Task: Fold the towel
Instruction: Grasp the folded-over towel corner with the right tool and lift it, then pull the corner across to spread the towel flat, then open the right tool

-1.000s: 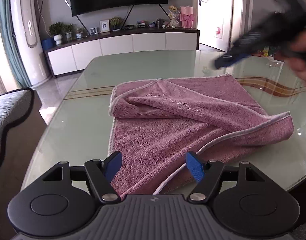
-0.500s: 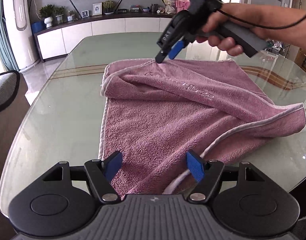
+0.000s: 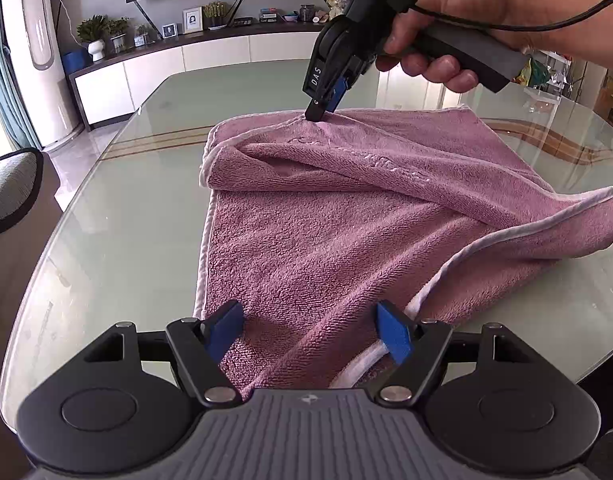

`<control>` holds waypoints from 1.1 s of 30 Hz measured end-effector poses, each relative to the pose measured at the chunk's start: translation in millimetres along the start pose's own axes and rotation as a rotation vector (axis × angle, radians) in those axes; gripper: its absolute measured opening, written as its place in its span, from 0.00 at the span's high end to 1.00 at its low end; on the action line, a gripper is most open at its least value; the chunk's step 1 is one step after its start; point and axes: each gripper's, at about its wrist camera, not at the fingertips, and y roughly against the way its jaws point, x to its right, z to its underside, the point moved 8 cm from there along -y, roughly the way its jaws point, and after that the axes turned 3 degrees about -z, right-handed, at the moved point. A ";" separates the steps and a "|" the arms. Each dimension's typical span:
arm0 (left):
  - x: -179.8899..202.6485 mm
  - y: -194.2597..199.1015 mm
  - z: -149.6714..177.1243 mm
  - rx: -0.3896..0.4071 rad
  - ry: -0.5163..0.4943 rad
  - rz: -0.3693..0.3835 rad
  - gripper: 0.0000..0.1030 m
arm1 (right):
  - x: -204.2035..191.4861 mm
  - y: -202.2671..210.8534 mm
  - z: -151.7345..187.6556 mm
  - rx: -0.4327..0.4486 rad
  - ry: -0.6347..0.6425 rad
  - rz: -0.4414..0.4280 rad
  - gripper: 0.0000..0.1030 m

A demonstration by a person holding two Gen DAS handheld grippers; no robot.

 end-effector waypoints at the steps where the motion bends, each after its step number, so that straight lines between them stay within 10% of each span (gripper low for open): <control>1: -0.2 0.1 0.1 -0.002 0.001 0.001 0.26 | 3.1 -0.2 0.3 -0.001 -0.016 -0.013 0.76; 5: 0.3 0.1 0.8 0.001 -0.005 0.004 0.24 | 7.4 1.0 -1.6 -0.002 -0.056 -0.043 0.93; 20: 0.6 -1.4 2.3 -0.011 -0.009 -0.001 0.22 | 83.0 149.5 4.5 0.279 -0.221 0.018 0.94; 24: 0.6 -1.7 1.6 -0.032 -0.008 -0.012 0.22 | 136.5 217.3 53.2 0.355 -0.281 0.080 0.94; 33: 2.7 1.1 0.8 -0.057 -0.042 -0.051 0.20 | 257.4 363.4 273.5 0.478 -0.583 0.277 0.94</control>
